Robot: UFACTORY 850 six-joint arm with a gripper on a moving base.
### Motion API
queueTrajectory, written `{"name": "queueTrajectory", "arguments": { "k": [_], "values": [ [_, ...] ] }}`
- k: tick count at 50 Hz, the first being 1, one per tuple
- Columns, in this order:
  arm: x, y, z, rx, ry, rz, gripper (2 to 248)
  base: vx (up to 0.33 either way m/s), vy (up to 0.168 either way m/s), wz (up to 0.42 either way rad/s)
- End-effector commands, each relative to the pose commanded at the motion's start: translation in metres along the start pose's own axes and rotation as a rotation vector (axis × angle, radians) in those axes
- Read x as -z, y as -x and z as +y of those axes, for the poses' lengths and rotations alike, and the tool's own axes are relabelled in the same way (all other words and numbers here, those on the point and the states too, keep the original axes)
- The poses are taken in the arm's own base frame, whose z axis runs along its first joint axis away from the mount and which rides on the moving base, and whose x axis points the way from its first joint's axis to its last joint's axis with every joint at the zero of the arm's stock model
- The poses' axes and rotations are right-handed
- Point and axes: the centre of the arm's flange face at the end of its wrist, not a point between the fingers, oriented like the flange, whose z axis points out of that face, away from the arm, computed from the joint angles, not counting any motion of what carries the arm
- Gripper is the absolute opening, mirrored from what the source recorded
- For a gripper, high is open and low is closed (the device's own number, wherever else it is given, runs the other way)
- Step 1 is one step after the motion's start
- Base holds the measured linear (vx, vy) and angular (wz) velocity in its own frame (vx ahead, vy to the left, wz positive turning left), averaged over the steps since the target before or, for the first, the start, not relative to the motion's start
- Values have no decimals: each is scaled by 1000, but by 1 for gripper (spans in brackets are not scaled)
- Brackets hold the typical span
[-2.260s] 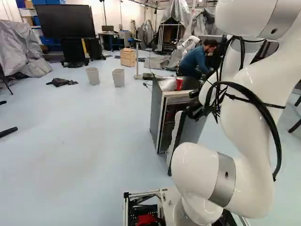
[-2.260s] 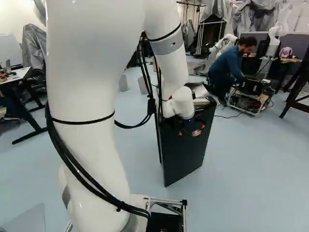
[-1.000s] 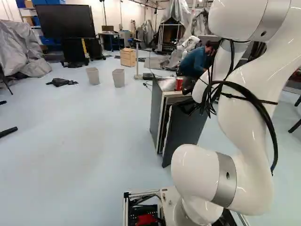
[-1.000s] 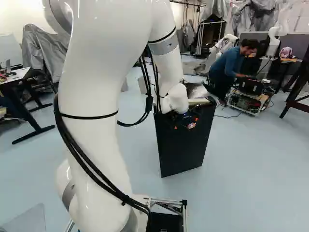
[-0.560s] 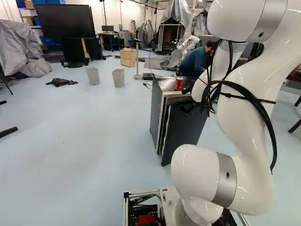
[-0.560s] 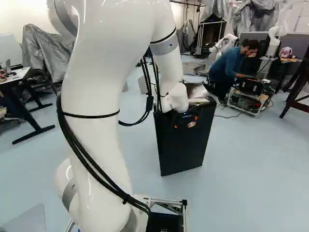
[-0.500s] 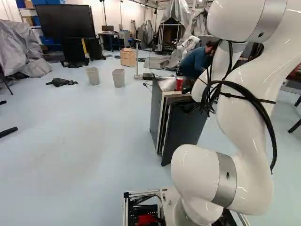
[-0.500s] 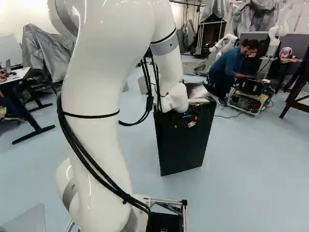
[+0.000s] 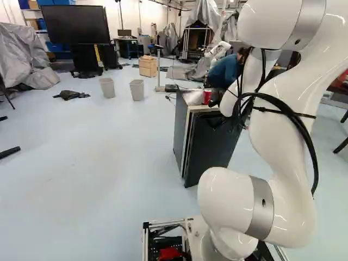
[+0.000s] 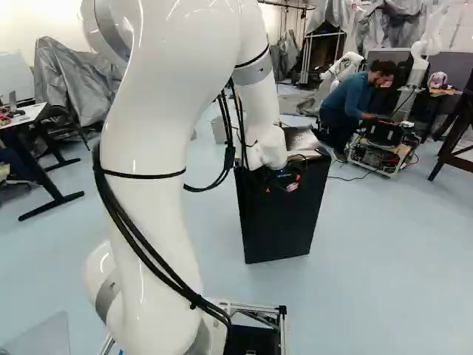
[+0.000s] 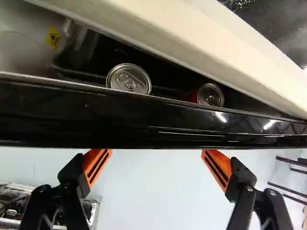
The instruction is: Grab a drink from the fridge
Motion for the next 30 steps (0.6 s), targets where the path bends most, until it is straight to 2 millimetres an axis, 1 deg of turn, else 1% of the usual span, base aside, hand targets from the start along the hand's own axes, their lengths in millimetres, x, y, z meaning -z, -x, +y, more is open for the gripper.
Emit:
{"name": "queueTrajectory", "arguments": {
  "k": [12, 30],
  "values": [
    [-2, -5, 0, 5, -1, 14, 247, 0, 0, 0],
    [-2, -6, 0, 5, -1, 17, 247, 0, 0, 0]
  ]
}}
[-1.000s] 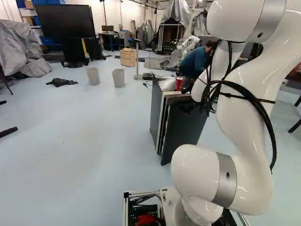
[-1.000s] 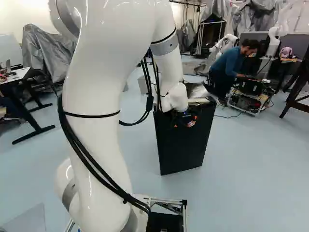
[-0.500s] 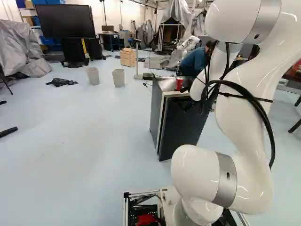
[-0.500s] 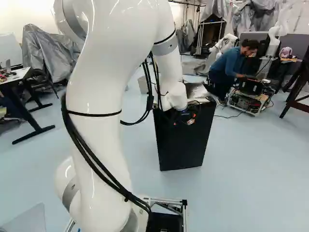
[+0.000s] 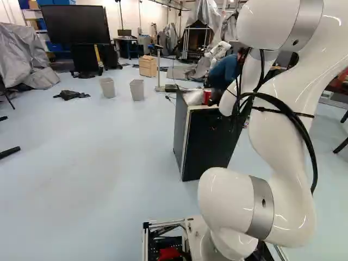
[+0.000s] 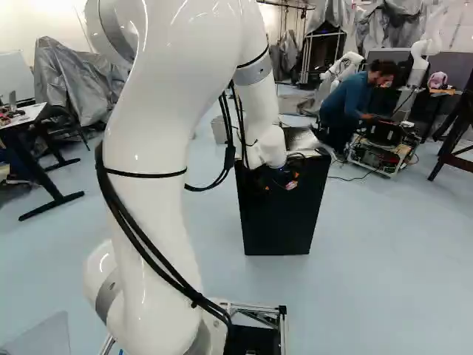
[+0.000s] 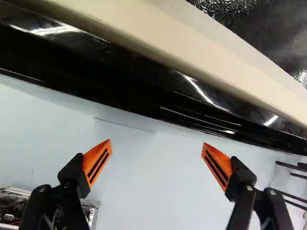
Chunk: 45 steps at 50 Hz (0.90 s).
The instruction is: Grab a drink from the fridge
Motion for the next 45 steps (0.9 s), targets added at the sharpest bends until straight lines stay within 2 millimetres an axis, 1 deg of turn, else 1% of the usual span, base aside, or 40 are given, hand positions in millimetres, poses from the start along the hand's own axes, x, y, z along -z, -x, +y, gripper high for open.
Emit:
{"name": "queueTrajectory", "arguments": {
  "k": [24, 33, 45],
  "values": [
    [2, 1, -2, -9, -1, -1, 247, 0, 0, 0],
    [8, 7, -8, -39, -2, -6, 247, 0, 0, 0],
    [19, 16, -21, -113, -4, -14, 247, 0, 0, 0]
  ]
}}
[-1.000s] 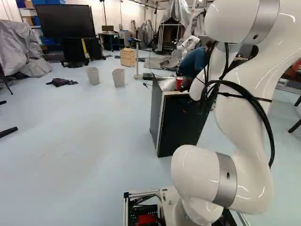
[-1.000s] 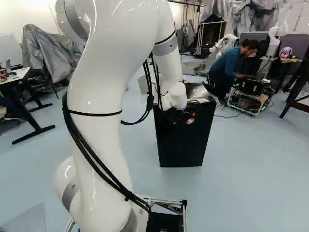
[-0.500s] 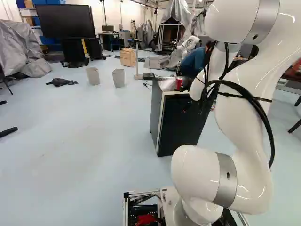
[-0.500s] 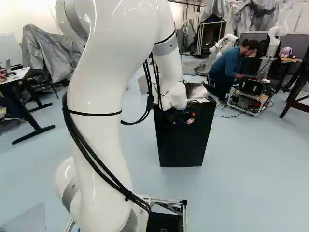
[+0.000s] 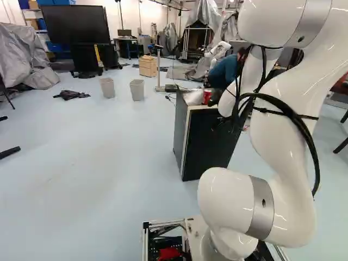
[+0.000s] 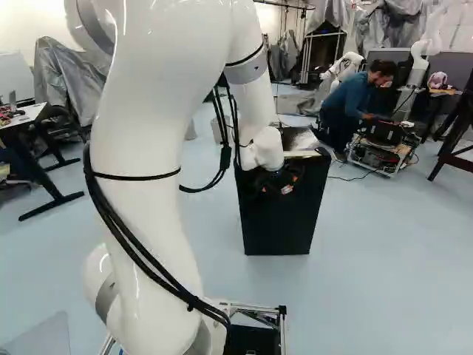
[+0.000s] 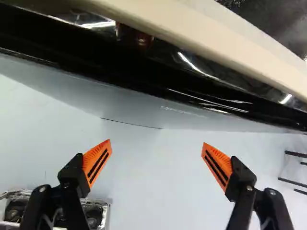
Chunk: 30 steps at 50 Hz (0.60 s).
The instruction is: Grab a drink from the fridge
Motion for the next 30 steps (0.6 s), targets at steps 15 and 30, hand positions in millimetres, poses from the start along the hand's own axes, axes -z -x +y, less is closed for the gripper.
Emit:
{"name": "queueTrajectory", "arguments": {
  "k": [15, 30],
  "values": [
    [15, 8, -21, -111, -3, 38, 247, 0, 0, 0],
    [24, -2, -41, -203, -3, 147, 247, 0, 0, 0]
  ]
}}
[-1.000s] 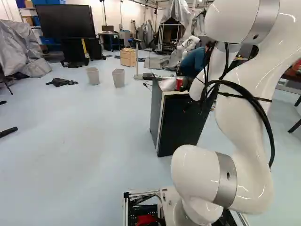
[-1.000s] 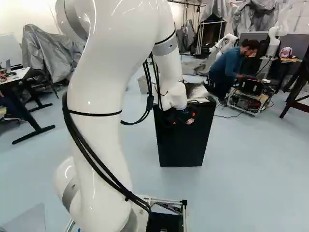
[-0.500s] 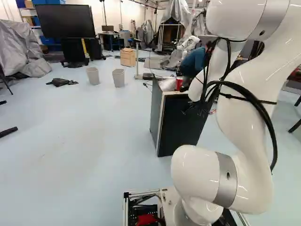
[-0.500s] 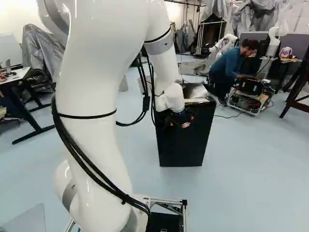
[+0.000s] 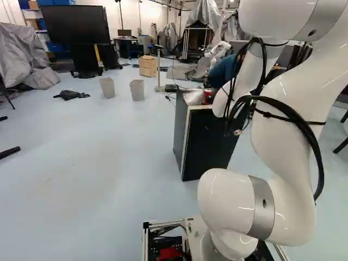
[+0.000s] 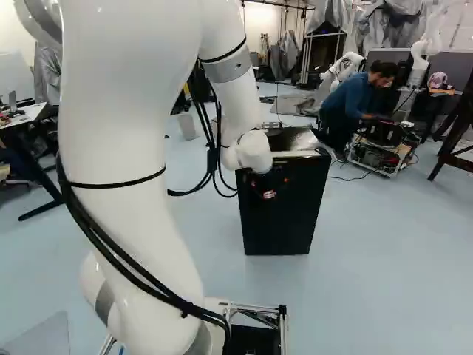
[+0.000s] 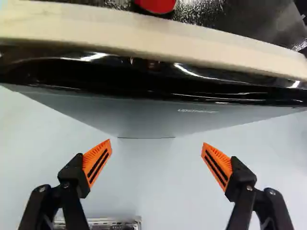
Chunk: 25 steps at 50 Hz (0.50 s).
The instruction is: Grab a drink from the fridge
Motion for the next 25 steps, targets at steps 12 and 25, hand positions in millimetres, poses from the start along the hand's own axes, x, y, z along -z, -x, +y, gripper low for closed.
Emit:
{"name": "queueTrajectory", "arguments": {
  "k": [12, 25],
  "values": [
    [1, -2, -6, -15, -2, 24, 247, 0, 0, 0],
    [1, -3, -6, -15, -3, 25, 247, 0, 0, 0]
  ]
}}
